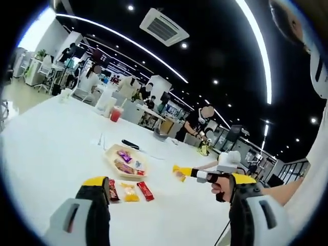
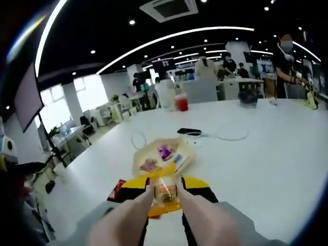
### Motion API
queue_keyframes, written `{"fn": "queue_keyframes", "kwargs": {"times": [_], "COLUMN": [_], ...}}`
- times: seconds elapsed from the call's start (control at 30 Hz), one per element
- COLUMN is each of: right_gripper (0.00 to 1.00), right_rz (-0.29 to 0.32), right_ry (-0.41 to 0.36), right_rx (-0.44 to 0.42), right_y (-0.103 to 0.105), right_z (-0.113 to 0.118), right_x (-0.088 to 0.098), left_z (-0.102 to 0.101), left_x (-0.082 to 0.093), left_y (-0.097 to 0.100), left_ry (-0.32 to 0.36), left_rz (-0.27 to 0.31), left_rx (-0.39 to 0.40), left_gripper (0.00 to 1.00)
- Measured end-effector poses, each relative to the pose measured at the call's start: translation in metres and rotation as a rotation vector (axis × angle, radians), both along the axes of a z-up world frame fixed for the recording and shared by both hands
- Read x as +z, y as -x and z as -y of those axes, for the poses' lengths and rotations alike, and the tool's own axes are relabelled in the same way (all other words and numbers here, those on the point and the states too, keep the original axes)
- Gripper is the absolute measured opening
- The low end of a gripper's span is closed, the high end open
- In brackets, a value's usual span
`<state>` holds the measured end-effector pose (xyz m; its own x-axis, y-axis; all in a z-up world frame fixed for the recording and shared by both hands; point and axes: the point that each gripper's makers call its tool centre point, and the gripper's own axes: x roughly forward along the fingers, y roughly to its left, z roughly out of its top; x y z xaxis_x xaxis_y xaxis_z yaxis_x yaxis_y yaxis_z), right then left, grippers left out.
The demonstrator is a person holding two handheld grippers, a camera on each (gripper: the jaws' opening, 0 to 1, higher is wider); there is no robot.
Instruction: Place the target food into the container with the food tongs after gripping and lifting it, then release it inside without dropping or visibly crushing the food.
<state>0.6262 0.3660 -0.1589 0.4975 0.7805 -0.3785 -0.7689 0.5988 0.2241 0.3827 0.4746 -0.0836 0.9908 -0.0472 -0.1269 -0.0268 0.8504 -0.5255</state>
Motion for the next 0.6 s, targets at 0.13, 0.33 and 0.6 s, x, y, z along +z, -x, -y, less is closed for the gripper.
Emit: {"fn": "queue_keyframes", "kwargs": {"times": [0.13, 0.33, 0.6], "right_gripper": [0.23, 0.23, 0.23], "right_rz": [0.030, 0.065, 0.103], "right_ry": [0.004, 0.006, 0.016], "right_rx": [0.019, 0.031, 0.043], "right_y": [-0.001, -0.005, -0.009], "right_z": [-0.003, -0.004, -0.007], "right_x": [0.005, 0.022, 0.035], "left_z": [0.001, 0.000, 0.001], "left_x": [-0.001, 0.000, 0.001], "left_y": [0.005, 0.008, 0.010], "left_ry": [0.003, 0.003, 0.012], "left_rz": [0.004, 0.012, 0.028], "left_rx": [0.009, 0.024, 0.033], "left_gripper": [0.98, 0.98, 0.98]}}
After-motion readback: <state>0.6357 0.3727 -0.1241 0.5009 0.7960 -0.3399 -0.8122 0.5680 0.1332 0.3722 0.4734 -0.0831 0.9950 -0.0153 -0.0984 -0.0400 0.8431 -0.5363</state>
